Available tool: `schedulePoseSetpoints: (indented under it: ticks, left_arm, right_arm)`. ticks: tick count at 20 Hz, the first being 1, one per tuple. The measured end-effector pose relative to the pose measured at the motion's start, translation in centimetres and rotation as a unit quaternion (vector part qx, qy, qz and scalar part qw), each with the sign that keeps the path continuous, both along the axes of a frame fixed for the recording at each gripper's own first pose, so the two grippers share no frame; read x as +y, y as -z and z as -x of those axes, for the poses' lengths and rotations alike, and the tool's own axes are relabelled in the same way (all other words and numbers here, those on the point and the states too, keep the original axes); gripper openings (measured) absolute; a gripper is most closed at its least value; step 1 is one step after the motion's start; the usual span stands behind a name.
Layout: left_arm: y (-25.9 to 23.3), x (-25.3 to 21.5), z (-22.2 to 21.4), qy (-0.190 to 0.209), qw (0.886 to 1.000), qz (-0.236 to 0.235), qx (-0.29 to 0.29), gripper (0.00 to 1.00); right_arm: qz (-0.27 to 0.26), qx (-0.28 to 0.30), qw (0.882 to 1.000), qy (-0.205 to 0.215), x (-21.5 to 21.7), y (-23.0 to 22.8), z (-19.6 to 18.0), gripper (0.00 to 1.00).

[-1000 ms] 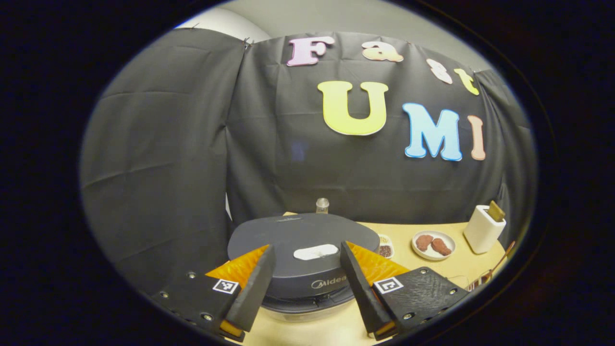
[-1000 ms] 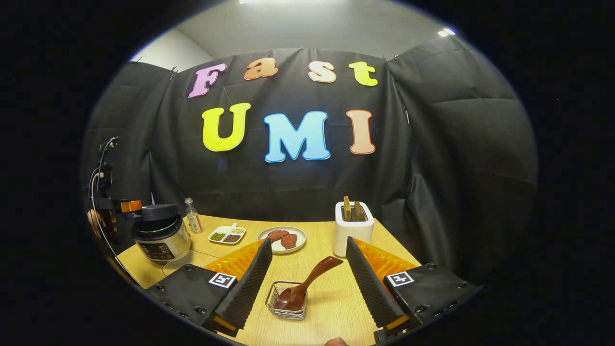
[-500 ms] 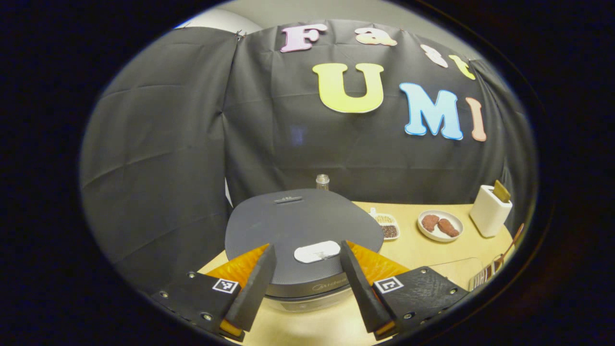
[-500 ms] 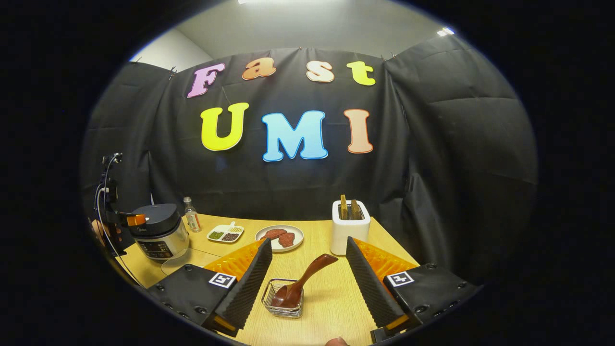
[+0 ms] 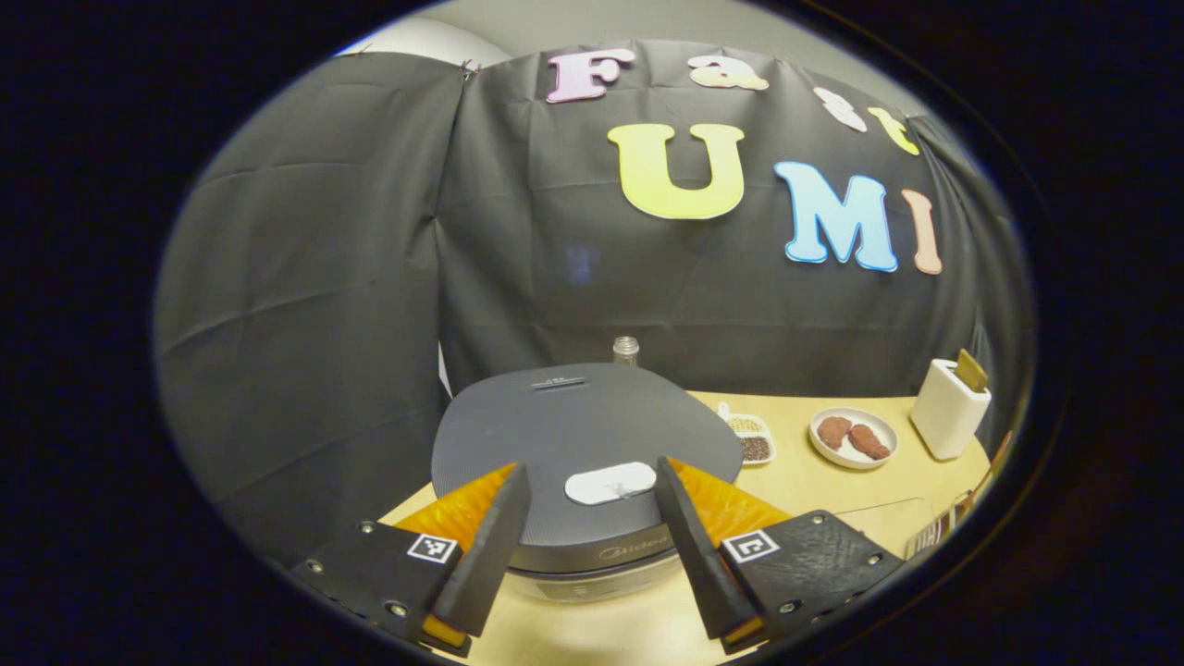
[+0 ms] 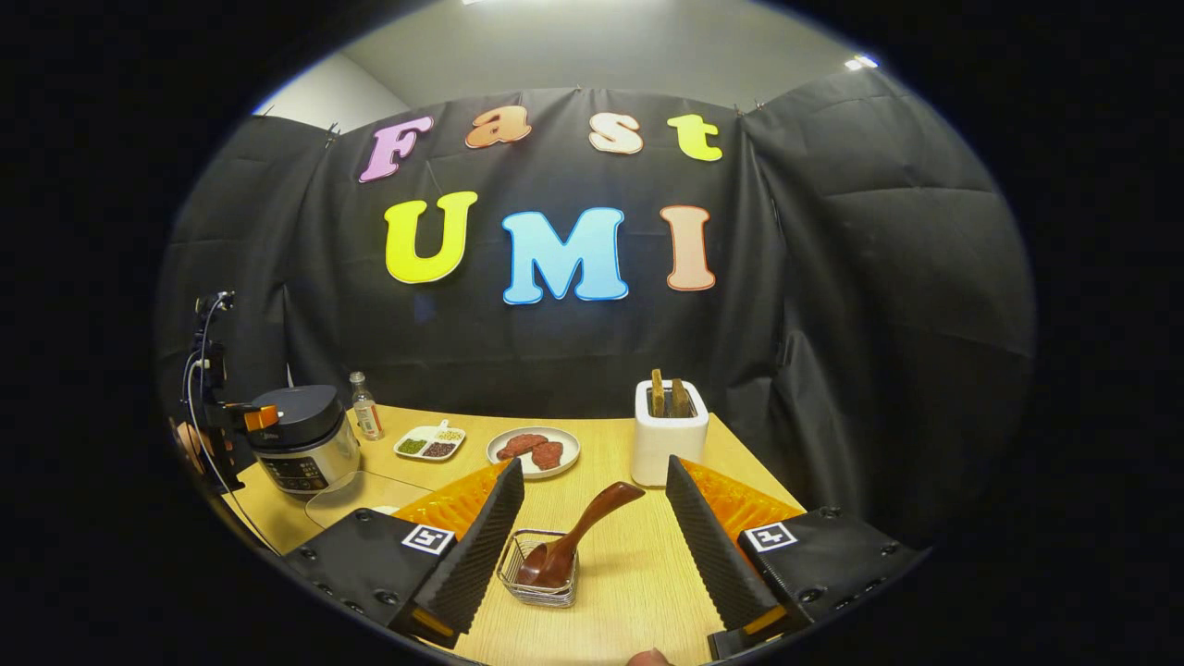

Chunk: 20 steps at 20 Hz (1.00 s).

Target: Close the left gripper, press the button to open the rice cooker; take a wooden spoon from the chopstick holder with the right hand, scoop a spoonful of rice and pour it into the rice cooker, then put the wooden spoon back into the chopstick holder.

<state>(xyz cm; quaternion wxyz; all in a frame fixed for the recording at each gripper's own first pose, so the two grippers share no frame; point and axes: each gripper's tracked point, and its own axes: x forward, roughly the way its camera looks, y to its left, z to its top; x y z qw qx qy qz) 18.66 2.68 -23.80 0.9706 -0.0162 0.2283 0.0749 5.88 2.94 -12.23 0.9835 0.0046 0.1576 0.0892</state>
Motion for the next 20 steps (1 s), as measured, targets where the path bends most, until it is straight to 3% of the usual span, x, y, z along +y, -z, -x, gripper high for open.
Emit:
schedulePoseSetpoints:
  ticks: [12, 16, 20]
  left_arm:
    - [-0.5, -0.6, -0.1, 0.004, 0.999, -0.008, -0.043, 0.87]
    - [-2.6, -1.0, -0.4, 0.004, 0.998, 0.006, -0.065, 0.85]
    - [-5.9, -2.3, -0.3, 0.019, 0.995, -0.011, -0.095, 0.86]
  right_arm:
    - [-0.001, -0.003, 1.000, -0.002, 0.3, -0.4, -0.5, 0.98]
    - [-0.008, -0.011, 1.000, -0.001, 0.0, -1.0, -0.7, 0.98]
    - [-0.013, -0.026, 1.000, -0.006, -0.3, -2.0, -0.8, 0.98]
